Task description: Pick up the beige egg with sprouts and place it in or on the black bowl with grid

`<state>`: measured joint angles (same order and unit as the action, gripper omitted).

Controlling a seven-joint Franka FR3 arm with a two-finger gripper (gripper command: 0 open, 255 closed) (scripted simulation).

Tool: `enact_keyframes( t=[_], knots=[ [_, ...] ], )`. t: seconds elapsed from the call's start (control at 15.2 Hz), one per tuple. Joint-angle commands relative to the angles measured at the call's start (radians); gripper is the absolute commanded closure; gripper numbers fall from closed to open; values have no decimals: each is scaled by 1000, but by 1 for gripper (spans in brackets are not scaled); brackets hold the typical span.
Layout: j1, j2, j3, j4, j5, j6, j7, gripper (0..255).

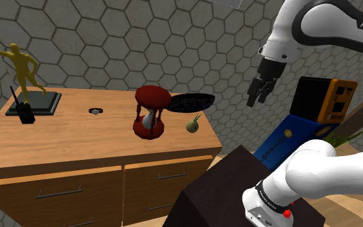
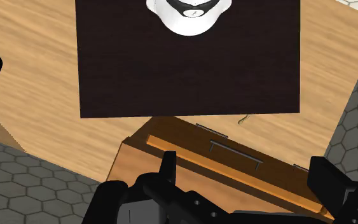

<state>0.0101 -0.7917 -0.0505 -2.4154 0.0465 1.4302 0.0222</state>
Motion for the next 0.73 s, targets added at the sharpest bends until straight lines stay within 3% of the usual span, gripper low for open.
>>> enact_keyframes(
  t=[0.0, 0.66],
  knots=[
    [0, 0, 0, 0, 0, 0, 0, 0],
    [-17, 86, -128, -244, -13, 487, -159, 0]
  ],
)
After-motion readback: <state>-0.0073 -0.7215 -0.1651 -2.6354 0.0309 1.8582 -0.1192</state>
